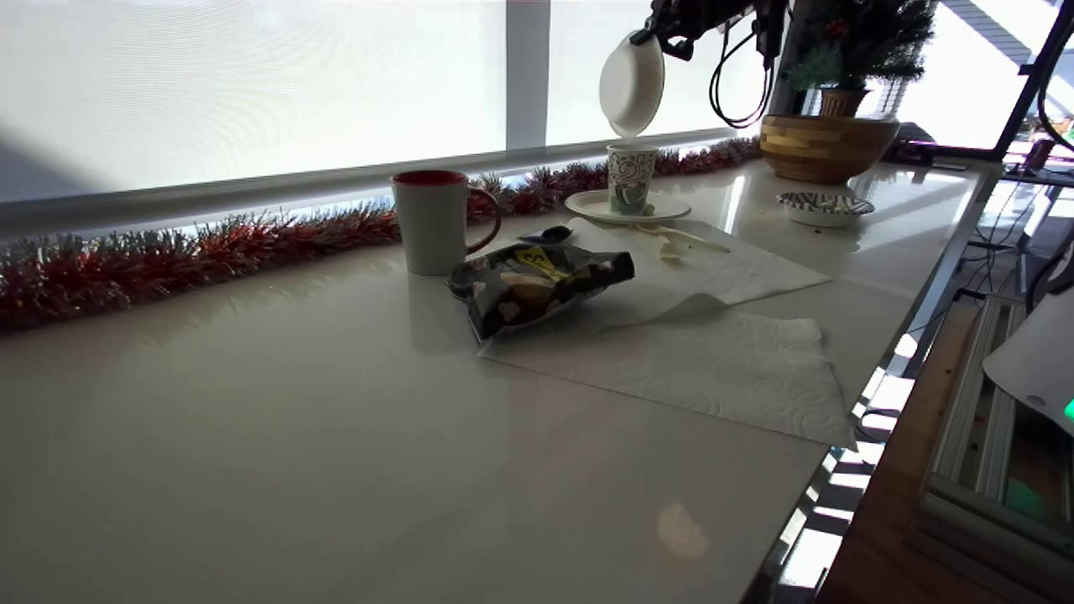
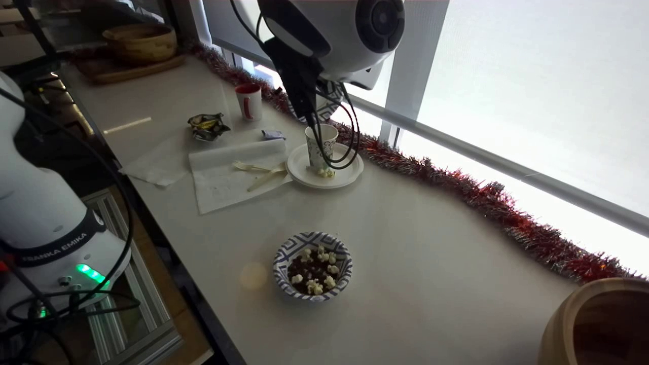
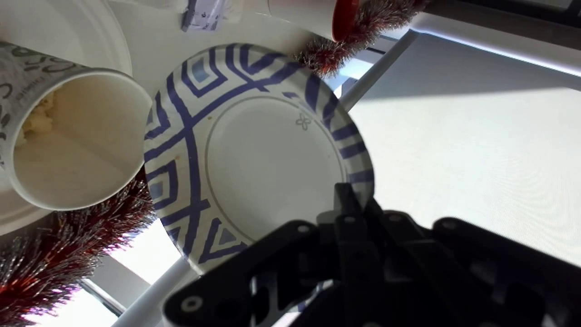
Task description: Put the white contents of the white plate into the paper cup
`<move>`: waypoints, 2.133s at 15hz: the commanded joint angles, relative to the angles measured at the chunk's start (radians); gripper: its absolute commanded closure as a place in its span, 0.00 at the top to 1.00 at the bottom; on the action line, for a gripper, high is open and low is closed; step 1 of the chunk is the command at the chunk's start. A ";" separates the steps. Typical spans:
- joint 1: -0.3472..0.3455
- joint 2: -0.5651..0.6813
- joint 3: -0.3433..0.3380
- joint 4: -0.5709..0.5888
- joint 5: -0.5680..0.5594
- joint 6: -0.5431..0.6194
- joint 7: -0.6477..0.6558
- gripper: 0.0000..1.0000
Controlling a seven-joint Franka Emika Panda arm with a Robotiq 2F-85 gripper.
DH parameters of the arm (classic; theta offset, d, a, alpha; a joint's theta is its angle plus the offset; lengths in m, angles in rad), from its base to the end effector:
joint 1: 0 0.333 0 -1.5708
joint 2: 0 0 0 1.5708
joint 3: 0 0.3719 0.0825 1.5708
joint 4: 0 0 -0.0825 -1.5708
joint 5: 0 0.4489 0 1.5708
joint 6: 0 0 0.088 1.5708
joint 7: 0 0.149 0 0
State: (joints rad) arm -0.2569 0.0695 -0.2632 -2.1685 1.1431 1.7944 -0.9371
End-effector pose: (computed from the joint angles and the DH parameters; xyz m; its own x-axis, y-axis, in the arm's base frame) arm 0.5544 -0.1844 0.3701 0.9253 -0.2763 0.2598 0.0778 -0.5323 -0.8430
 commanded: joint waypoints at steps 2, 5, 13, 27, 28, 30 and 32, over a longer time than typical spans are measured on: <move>-0.022 -0.040 -0.012 -0.003 0.005 -0.058 -0.004 0.01; -0.014 -0.111 -0.010 -0.019 -0.055 -0.012 0.007 0.01; 0.032 -0.230 0.055 -0.076 -0.420 0.329 0.055 0.01; -0.002 0.230 -0.009 -0.016 -1.139 0.844 0.403 0.01; 0.001 0.259 -0.014 -0.006 -1.196 0.858 0.441 0.01; 0.002 0.309 -0.016 0.025 -1.278 0.877 0.501 0.14; -0.006 0.284 0.007 0.028 -1.289 0.834 0.521 0.36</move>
State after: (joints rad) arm -0.2575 0.3514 -0.2711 -2.1802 -0.0929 2.6636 -0.4675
